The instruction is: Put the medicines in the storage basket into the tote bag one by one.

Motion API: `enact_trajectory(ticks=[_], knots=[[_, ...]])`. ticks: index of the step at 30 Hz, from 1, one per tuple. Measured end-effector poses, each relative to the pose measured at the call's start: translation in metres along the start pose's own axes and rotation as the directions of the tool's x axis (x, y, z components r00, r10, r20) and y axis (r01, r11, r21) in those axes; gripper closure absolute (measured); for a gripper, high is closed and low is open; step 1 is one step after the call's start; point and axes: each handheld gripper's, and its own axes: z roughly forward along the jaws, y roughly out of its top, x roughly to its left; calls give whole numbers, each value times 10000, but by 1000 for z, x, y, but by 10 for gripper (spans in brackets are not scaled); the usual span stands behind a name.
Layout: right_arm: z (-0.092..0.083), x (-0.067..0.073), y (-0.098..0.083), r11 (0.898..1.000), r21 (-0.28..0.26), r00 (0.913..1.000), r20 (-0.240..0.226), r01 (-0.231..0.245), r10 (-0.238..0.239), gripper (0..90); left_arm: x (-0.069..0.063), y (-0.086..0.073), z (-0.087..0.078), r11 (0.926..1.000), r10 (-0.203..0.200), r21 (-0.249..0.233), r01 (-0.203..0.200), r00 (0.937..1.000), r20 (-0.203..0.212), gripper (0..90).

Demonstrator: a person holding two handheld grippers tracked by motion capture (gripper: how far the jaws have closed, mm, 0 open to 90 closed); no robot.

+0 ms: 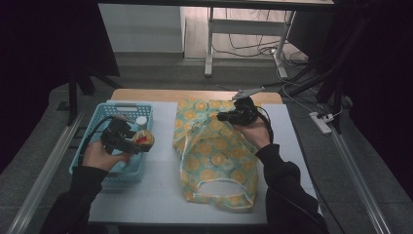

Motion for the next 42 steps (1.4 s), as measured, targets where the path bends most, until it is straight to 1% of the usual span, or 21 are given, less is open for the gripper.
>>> enact_trajectory(ticks=[8, 10, 16, 20, 23, 25, 26, 31, 32, 37, 39, 41, 42], knots=[[1, 1, 0, 10000, 8, 10000, 0, 12, -12, 900, -22, 9, 9, 9988, 488, -33, -487, 9980, 398, 206], [1, 1, 0, 10000, 19, 10000, 11, 22, -22, 900, -28, 11, 12, 9977, 679, 0, -680, 9966, 469, 206], [2, -1, -1, 10000, 25, 10000, 51, 30, -30, 900, -44, 20, 23, 9944, 1054, -24, -1055, 9918, 726, 206], [3, -2, -1, 10000, 40, 10000, 76, 4, -4, 900, -55, 29, 31, 9911, 1330, -71, -1329, 9865, 953, 206], [3, -3, -1, 10000, 34, 10000, 93, -1, 0, 900, -64, 36, 39, 9872, 1589, -75, -1590, 9806, 1146, 206], [3, -3, -1, 10000, 35, 9999, 101, -27, 26, 900, -70, 42, 44, 9859, 1671, -87, -1674, 9780, 1250, 206], [3, -3, -1, 10000, 23, 9999, 103, -17, 17, 900, -72, 45, 46, 9844, 1753, -79, -1758, 9757, 1315, 205], [2, -4, -2, 10000, 11, 9999, 129, -58, 57, 900, -85, 57, 59, 9780, 2067, -39, -2084, 9676, 1450, 205], [2, -5, -2, 10000, 7, 9999, 131, -53, 53, 900, -86, 60, 61, 9765, 2137, -32, -2156, 9655, 1489, 206], [3, -5, -3, 10000, 23, 9999, 142, -70, 70, 900, -95, 69, 71, 9717, 2335, -21, -2361, 9596, 1567, 206], [3, -5, -3, 10000, 31, 9999, 149, -64, 64, 900, -97, 72, 76, 9680, 2463, 80, -2507, 9559, 1603, 205], [4, -5, -4, 10000, 34, 9999, 141, -33, 33, 900, -98, 74, 81, 9671, 2487, 148, -2540, 9559, 1563, 205], [5, -4, -4, 10000, 35, 9999, 134, -29, 28, 900, -98, 75, 83, 9660, 2517, 189, -2578, 9547, 1588, 205]])
